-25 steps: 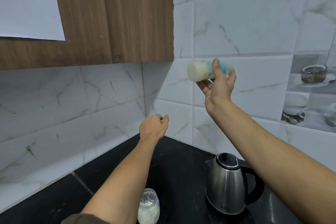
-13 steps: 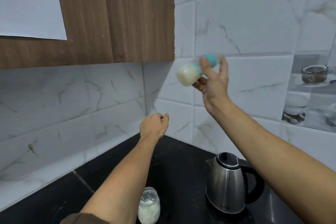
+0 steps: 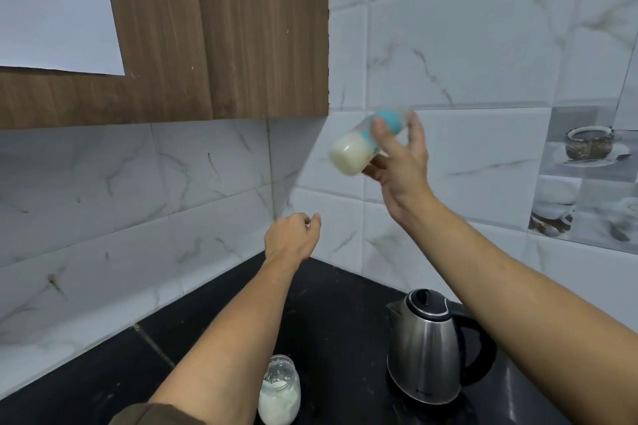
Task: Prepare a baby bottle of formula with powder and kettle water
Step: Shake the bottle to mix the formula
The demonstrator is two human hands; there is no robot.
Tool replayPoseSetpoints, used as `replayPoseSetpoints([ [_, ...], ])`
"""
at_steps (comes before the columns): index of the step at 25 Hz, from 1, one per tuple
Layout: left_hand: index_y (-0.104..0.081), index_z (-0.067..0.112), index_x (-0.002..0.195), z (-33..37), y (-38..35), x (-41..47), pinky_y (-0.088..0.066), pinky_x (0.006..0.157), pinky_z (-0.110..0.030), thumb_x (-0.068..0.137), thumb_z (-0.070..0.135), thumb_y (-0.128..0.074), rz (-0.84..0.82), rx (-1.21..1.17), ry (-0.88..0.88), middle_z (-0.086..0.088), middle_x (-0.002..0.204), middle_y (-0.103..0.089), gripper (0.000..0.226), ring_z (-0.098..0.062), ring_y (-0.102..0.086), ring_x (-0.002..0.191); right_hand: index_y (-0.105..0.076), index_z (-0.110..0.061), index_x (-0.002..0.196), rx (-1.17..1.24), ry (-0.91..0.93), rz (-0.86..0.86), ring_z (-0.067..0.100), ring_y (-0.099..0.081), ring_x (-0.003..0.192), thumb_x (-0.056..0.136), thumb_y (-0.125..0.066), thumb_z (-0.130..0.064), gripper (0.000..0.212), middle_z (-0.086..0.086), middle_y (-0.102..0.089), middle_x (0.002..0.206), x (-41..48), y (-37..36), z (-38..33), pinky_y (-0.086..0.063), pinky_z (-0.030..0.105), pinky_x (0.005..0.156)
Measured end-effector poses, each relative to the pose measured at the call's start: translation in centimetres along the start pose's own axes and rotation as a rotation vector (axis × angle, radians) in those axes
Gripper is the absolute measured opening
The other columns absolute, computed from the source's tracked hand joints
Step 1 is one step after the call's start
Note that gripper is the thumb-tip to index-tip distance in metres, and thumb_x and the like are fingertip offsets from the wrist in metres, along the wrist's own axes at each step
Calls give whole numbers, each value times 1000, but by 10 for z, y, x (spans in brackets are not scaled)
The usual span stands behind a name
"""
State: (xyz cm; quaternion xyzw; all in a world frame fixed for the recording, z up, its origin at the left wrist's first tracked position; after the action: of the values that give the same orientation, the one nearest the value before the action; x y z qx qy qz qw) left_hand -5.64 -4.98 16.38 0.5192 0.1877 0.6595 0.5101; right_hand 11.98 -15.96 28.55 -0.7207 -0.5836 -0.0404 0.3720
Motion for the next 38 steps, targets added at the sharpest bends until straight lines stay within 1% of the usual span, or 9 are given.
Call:
replayPoseSetpoints([
  [2,-61,17,73,-1,2,-1,-44,64,-33,106,51,-34,-1,9,7,1,66,-61,54,-23,-59,68,-31,-34,159,156,13,187,33,-76,104,95,-78,-28,80,5,-66,124,7,14,-3,-64,38,74],
  [4,-57,18,69,-3,3,0,-42,63,-32,106,50,-34,1,7,20,1,65,-59,53,-22,-56,66,-31,-35,160,107,3,168,31,-75,103,95,-78,-28,80,5,-66,124,6,16,-1,-64,37,73],
  [8,-51,21,67,2,6,5,-46,63,-33,105,47,-37,1,30,-6,1,67,-58,48,-23,-57,67,-37,-40,156,-252,-45,-332,28,-77,98,88,-81,-24,82,14,-74,119,-17,-14,14,-62,38,71],
  [10,-54,20,70,5,6,5,-45,64,-33,105,45,-39,-9,43,-10,1,66,-57,46,-24,-58,70,-37,-39,157,-298,-34,-416,24,-77,93,89,-81,-21,83,16,-74,116,-21,-20,14,-60,32,66],
  [16,-62,16,74,-5,8,4,-44,63,-32,105,49,-34,2,10,22,2,64,-57,54,-22,-56,66,-30,-35,160,127,22,176,31,-76,102,95,-79,-28,81,9,-64,132,5,12,3,-63,37,73],
  [22,-54,19,74,0,8,5,-51,68,-34,105,43,-39,-6,20,1,-1,73,-61,42,-25,-60,73,-38,-39,156,-325,-62,-392,31,-77,102,85,-82,-27,84,14,-75,118,-19,-21,19,-63,40,73],
  [29,-66,16,79,-4,8,4,-44,65,-32,106,50,-33,-4,21,12,-1,70,-64,55,-25,-61,72,-33,-32,159,186,-19,218,31,-77,100,94,-80,-30,81,7,-63,131,6,5,6,-64,37,72],
  [35,-57,19,74,3,9,5,-59,75,-39,106,48,-39,2,8,18,-1,73,-62,47,-26,-65,76,-38,-37,156,-314,-58,-427,28,-77,96,92,-81,-21,79,13,-74,115,-18,-29,13,-61,36,69],
  [38,-65,17,79,4,9,4,-56,71,-36,107,51,-34,-1,7,6,0,71,-64,54,-25,-65,74,-34,-37,159,-156,-17,-177,30,-77,101,91,-82,-25,84,13,-71,125,-4,-17,7,-63,39,72],
])
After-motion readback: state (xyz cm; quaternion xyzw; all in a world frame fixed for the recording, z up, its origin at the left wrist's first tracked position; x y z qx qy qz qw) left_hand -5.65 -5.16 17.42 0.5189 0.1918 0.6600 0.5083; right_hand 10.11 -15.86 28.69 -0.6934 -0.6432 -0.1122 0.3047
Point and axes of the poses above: each hand's wrist, its own x-axis towards the middle knuckle, its own y-axis out of the back of the hand, z = x × y, the point moved 6 cm from there along x, towards the middle knuckle
